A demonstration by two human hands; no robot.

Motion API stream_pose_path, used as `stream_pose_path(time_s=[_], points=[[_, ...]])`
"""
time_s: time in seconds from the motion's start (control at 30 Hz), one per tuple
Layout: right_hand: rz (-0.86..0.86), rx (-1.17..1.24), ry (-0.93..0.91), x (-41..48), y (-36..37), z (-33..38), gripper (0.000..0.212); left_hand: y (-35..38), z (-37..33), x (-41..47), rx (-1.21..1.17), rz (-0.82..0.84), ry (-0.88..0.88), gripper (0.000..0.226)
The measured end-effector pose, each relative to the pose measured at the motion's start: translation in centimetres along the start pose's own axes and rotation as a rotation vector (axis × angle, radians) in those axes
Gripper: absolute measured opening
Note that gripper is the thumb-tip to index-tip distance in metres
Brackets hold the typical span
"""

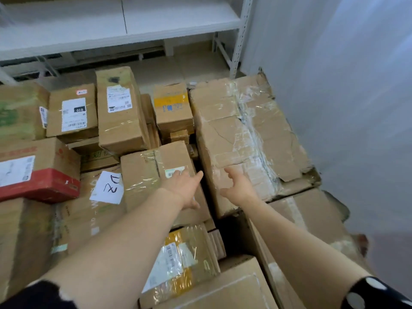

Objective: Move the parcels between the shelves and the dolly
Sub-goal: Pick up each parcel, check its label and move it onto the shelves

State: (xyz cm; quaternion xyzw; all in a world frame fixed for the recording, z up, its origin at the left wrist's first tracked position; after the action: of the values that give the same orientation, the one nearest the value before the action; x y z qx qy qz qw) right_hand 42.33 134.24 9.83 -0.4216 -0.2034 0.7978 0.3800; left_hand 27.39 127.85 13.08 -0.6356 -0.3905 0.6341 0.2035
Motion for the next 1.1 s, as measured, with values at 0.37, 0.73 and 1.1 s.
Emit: stream_pose_path(time_s=[0.37,0.73,1.1], points=[[-0.088,-0.066,0.238,-22.3,-3.9,-3.2,0.119,-0.8,-8.9,-14.3,0.159,0.003,0.301,0.103],[-0.351,0.153,0.533,-45.7,3.7,-1.9,0.119,2.3,-11.6,-30.5,0.378,-0.036,0.674,0.101],[-0.570,0.243,0.703,-68.8,19.1,3.6,0.116,13.8,-6.7,-52.3,0.581,-0.119,1.014,0.097]])
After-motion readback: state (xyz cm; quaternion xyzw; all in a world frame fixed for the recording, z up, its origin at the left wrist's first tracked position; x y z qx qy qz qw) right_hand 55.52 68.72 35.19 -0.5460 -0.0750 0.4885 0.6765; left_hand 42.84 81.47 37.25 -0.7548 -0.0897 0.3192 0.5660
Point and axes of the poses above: each hand's wrist, its own x-axis towards the middle knuckle, its own y-axis out of the palm, z = x × y, the point moved 1 cm from there along x, towards the middle knuckle, and after that the axes turned 5 degrees about -x, right-handed, at the moved point
